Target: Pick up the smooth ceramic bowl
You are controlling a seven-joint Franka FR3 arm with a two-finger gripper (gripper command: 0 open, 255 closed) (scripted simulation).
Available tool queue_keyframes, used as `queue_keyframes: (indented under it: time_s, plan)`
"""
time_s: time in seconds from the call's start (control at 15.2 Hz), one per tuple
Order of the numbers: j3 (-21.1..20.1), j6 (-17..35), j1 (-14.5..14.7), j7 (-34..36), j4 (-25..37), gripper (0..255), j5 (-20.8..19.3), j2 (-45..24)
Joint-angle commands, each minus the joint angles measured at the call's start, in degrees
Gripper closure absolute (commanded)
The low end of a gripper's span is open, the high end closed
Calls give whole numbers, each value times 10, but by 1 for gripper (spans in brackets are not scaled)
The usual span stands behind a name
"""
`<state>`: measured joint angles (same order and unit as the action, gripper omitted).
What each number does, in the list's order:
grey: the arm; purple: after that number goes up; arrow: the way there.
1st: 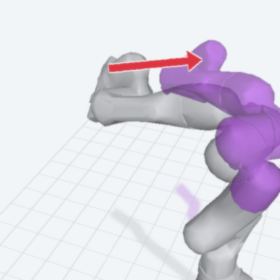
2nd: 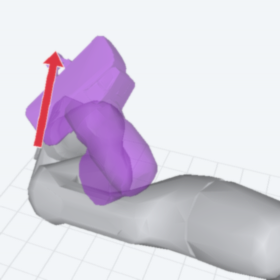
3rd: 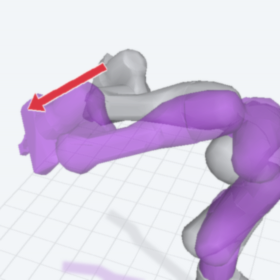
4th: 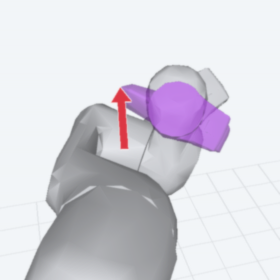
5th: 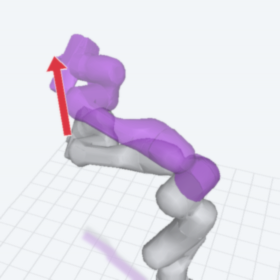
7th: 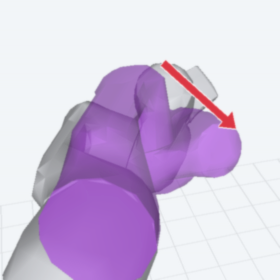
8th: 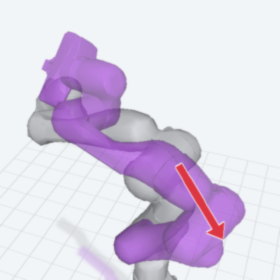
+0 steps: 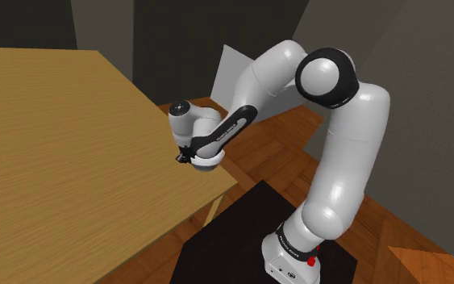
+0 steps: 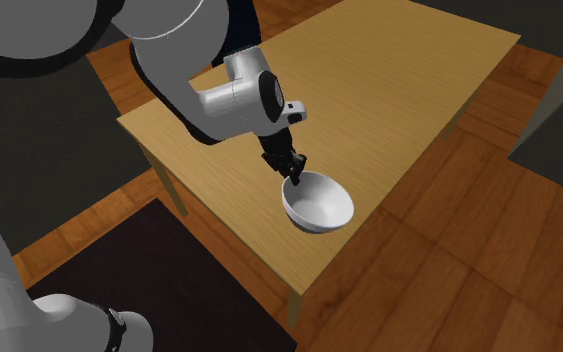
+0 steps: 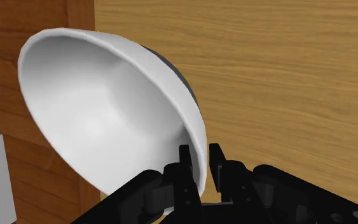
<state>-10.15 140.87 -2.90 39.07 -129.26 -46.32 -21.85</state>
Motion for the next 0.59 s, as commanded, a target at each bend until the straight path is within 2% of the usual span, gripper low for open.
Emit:
queue_keyframes:
  time_s: [0.0, 0.4, 0.53]
  plan:
    - [-5, -9, -3, -12, -3, 255, 13, 15]
    - [-19, -35, -11, -48, -10, 255, 48, 57]
    - [-19, -36, -11, -49, -10, 255, 49, 58]
